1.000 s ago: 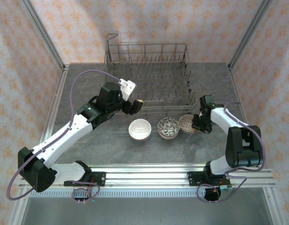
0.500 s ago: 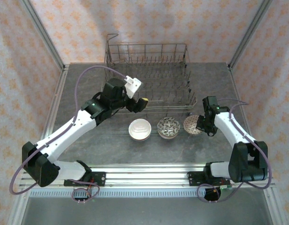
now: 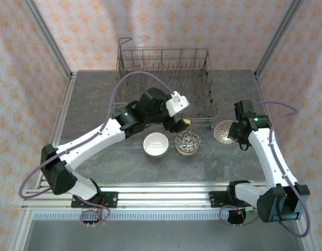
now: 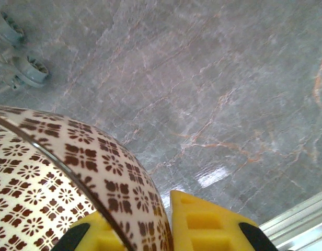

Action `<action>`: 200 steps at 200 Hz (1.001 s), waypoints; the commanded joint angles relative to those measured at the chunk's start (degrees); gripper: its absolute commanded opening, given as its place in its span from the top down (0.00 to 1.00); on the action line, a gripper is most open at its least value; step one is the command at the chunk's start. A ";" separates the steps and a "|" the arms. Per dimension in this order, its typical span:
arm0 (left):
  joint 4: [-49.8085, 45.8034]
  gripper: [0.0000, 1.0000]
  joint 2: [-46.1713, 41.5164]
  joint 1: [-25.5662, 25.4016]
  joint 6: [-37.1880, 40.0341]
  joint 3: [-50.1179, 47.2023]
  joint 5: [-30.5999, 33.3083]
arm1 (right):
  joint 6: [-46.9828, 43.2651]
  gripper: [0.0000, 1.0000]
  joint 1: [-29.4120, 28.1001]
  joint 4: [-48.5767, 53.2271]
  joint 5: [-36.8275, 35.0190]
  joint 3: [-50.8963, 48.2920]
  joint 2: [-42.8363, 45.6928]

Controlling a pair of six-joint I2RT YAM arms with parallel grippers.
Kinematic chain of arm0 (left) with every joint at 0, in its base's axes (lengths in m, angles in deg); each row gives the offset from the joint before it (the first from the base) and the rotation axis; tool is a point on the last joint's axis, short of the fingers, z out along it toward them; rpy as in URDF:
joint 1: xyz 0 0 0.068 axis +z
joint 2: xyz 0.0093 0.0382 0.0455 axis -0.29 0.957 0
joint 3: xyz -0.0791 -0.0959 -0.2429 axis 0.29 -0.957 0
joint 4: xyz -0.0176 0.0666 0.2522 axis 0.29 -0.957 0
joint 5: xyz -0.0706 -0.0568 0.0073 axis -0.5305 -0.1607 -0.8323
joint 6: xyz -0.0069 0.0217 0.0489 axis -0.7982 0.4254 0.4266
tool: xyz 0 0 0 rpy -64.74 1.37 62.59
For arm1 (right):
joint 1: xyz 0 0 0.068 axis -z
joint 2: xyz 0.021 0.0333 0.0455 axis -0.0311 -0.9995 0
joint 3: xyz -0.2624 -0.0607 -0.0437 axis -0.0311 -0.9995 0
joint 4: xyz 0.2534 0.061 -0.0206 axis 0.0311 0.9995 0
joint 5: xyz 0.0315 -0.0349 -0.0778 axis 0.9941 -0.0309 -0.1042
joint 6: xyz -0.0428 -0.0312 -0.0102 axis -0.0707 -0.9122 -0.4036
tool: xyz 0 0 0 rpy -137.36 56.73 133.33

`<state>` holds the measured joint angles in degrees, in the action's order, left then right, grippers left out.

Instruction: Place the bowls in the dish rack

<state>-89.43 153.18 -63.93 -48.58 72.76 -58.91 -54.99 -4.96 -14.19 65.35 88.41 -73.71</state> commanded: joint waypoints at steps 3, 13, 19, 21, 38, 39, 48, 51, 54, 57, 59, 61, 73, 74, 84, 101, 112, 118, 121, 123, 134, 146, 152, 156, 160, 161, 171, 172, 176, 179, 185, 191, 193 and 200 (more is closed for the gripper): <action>-1.01 0.19 2.62 -2.22 7.13 3.72 -3.19 | 0.47 0.95 0.10 5.54 -4.82 5.59 1.87; -0.97 0.19 3.60 -3.45 9.27 4.62 -3.38 | -0.11 0.95 0.10 7.07 -6.07 8.26 1.72; -0.73 0.20 4.07 -4.23 10.63 4.99 -3.28 | -0.45 0.95 0.10 8.02 -6.53 10.00 1.54; -0.61 0.20 4.22 -4.47 11.07 5.08 -3.28 | -0.56 0.95 0.10 8.30 -6.68 10.60 1.46; 1.06 0.22 5.18 -6.17 14.97 5.28 -4.17 | -1.50 0.95 0.10 10.12 -7.20 15.97 0.31; 1.21 0.22 5.21 -6.22 15.20 5.26 -4.21 | -1.54 0.95 0.10 10.21 -7.20 16.30 0.17; 2.71 0.22 5.51 -6.92 17.33 4.92 -5.03 | -2.07 0.95 0.10 10.98 -6.90 19.35 -0.81; 3.33 0.22 5.50 -7.10 17.94 4.74 -5.31 | -2.30 0.95 0.10 11.12 -6.81 20.16 -1.19; 3.97 0.22 5.65 -7.29 18.77 4.51 -5.56 | -2.50 0.95 0.10 11.34 -6.65 21.24 -1.54; 4.60 0.22 5.66 -7.46 19.51 4.26 -5.80 | -2.71 0.95 0.10 11.57 -6.47 22.34 -2.01; 5.01 0.22 5.74 -7.50 20.08 4.11 -6.00 | -2.90 0.95 0.10 11.65 -6.38 22.98 -2.24; 5.39 0.22 5.76 -7.62 20.70 3.96 -6.18 | -2.99 0.95 0.10 11.74 -6.27 23.63 -2.54; 7.64 0.22 6.21 -8.39 24.48 3.46 -6.16 | -3.88 0.95 -0.05 12.20 -5.45 27.34 -4.46; 7.84 0.22 6.25 -8.48 24.88 3.38 -6.08 | -3.92 0.95 -0.06 12.22 -5.36 27.66 -4.77; 9.85 0.23 6.75 -9.34 28.23 3.29 -4.93 | -4.74 0.95 -0.37 12.52 -4.70 30.51 -6.61; 13.85 0.24 7.69 -10.68 32.75 3.63 -2.91 | -6.00 0.95 -1.52 13.36 -4.73 35.28 -9.91; 15.23 0.25 8.71 -11.34 35.47 4.39 -2.33 | -6.55 0.95 -2.40 13.68 -5.20 37.63 -11.71; 15.25 0.26 9.35 -11.67 36.69 4.95 -1.94 | -6.74 0.95 -2.80 13.79 -5.33 38.83 -12.60; 15.12 0.27 9.65 -11.79 37.23 5.35 -1.76 | -6.77 0.95 -2.99 13.86 -5.35 39.39 -13.05; 14.93 0.27 9.86 -11.83 37.58 5.64 -1.71 | -6.84 0.95 -3.15 13.89 -5.35 39.81 -13.31; 14.82 0.27 11.04 -12.28 39.21 7.07 -0.21 | -7.25 0.95 -4.11 14.18 -5.43 42.19 -14.84; 15.61 0.27 11.95 -12.63 41.03 7.80 1.40 | -7.56 0.95 -5.39 14.87 -5.84 44.67 -16.56; 16.54 0.28 12.37 -12.75 41.83 7.99 2.19 | -7.76 0.95 -6.25 15.37 -6.49 45.90 -17.49; 17.19 0.28 12.71 -12.80 42.22 8.09 3.04 | -7.88 0.95 -6.80 15.64 -6.76 46.67 -18.13; 17.45 0.28 13.00 -12.91 42.79 8.32 3.63 | -8.03 0.95 -7.27 16.07 -6.93 47.49 -18.81; 17.49 0.28 13.07 -12.98 42.95 8.36 3.73 | -8.02 0.95 -7.36 16.17 -6.93 47.66 -18.97; 17.36 0.29 13.78 -12.97 44.71 9.18 4.80 | -8.16 0.95 -8.24 16.95 -6.78 49.35 -20.53; 17.36 0.29 13.86 -13.01 44.88 9.23 4.94 | -8.21 0.95 -8.29 17.05 -6.77 49.47 -20.67; 17.43 0.29 14.15 -13.02 45.50 9.48 5.51 | -8.29 0.95 -8.60 17.26 -6.72 50.01 -21.12; 17.65 0.29 14.39 -13.12 46.02 9.67 6.15 | -8.36 0.95 -8.82 17.33 -6.74 50.29 -21.44; 18.28 0.30 14.71 -13.21 47.06 9.80 7.58 | -8.45 0.95 -9.21 17.49 -6.82 50.79 -21.96; 18.92 0.30 14.97 -13.32 48.18 9.74 9.08 | -8.58 0.95 -9.53 17.56 -6.85 51.05 -22.41; 19.22 0.30 15.03 -13.42 48.56 9.68 9.50 | -8.61 0.95 -9.60 17.59 -6.85 51.08 -22.55; 20.14 0.30 15.13 -13.45 49.68 9.38 10.74 | -8.78 0.95 -9.78 17.67 -6.63 51.34 -22.92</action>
<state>-74.41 167.96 -76.51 -5.45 80.26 -54.75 -62.64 -13.84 1.72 60.60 137.15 -95.59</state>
